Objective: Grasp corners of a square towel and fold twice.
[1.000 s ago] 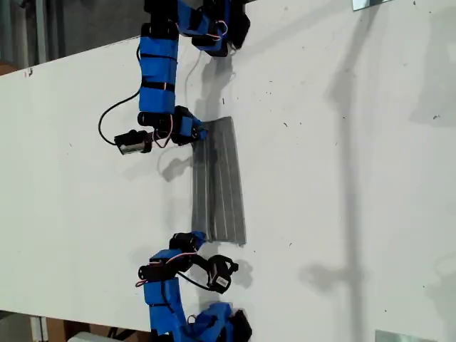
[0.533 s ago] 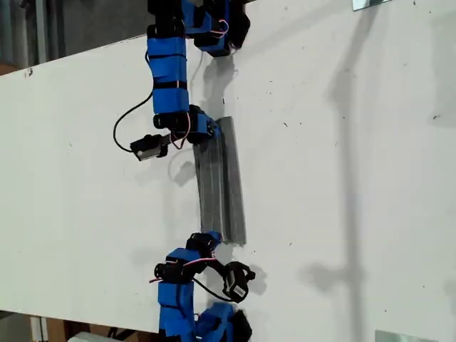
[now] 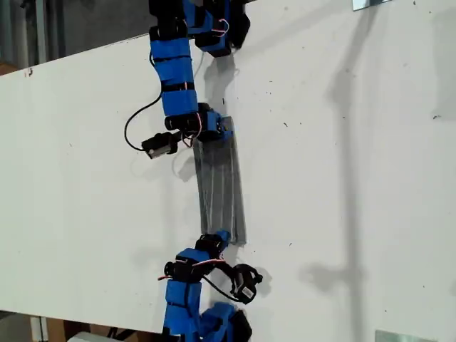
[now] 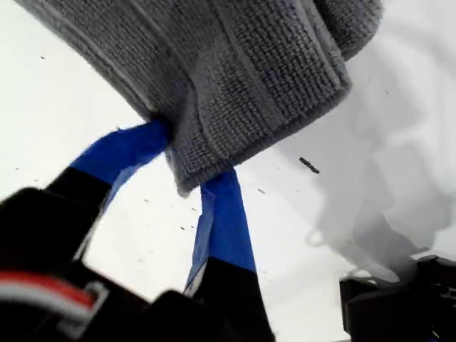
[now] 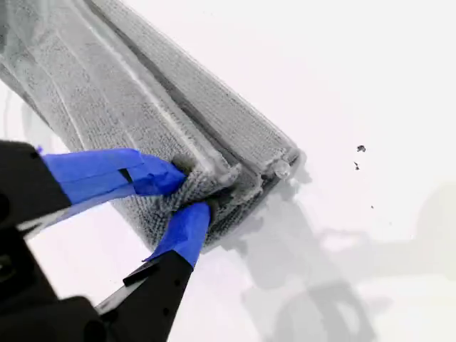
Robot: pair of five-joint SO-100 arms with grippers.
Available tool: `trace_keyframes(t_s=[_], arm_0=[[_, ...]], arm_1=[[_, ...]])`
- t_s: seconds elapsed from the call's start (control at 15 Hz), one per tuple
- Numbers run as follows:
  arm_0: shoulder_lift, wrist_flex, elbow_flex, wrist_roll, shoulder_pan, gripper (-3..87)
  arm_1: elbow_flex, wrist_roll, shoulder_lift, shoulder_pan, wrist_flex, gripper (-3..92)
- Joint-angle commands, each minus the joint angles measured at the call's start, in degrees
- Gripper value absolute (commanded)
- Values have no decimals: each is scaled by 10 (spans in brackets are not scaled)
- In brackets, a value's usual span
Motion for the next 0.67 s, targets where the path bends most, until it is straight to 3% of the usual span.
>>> trace_keyframes(t_s=[0.0,0.13,0.33,0.6], arm_0=[[44,24,-34,-4,19,222],[90,54,-30,-20,16,314],[186,60,40,-35,6,308],[269,24,137,-47,-1,293]], arm_1=[[4,-4,57,14,-7,319],[17,-11,96,27,0,358],[88,-40,171,76,-2,384],[219,-102,153,160,-113,393]])
